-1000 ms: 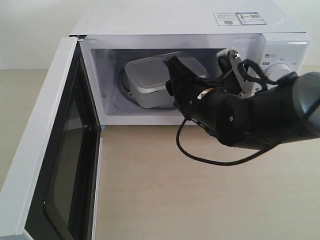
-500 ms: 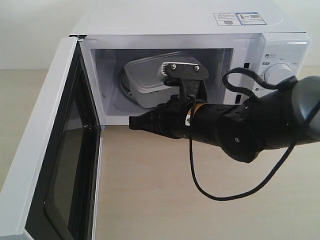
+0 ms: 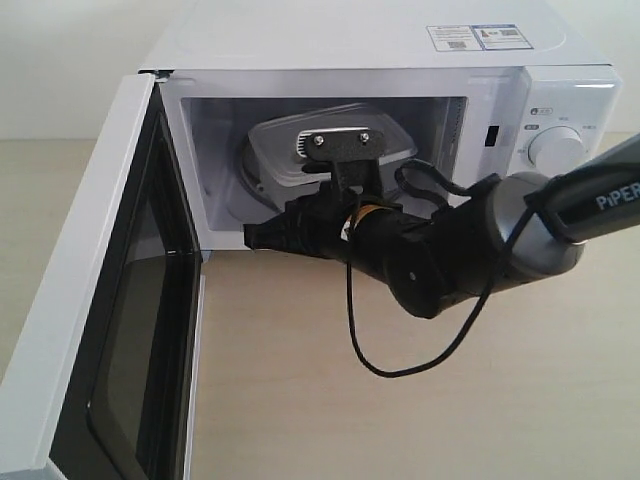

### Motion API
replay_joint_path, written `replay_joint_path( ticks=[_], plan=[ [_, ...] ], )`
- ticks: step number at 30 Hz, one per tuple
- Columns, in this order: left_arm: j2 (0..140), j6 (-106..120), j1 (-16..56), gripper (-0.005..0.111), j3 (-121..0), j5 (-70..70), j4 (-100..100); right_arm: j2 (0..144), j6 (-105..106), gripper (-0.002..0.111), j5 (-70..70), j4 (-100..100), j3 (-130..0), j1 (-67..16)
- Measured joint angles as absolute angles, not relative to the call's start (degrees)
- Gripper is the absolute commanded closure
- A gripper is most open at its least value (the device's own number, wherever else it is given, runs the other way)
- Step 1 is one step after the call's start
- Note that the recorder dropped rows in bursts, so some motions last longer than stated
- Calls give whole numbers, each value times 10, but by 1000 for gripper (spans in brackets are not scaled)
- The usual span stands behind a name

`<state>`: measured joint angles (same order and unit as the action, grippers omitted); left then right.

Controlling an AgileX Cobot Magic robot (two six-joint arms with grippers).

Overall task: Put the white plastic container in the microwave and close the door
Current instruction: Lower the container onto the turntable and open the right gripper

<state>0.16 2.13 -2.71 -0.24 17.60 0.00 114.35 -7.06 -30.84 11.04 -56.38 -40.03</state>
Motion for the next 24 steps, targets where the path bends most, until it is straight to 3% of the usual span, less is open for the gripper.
replay_joint_path(
  ticks=[16,24],
  plan=[
    [2,21,-27,102,-2,176,0,1166,-5,108,-241,167,-624,-372],
    [2,21,-27,102,-2,176,0,1085,0,108,-251,156,-540,-403]
  ],
)
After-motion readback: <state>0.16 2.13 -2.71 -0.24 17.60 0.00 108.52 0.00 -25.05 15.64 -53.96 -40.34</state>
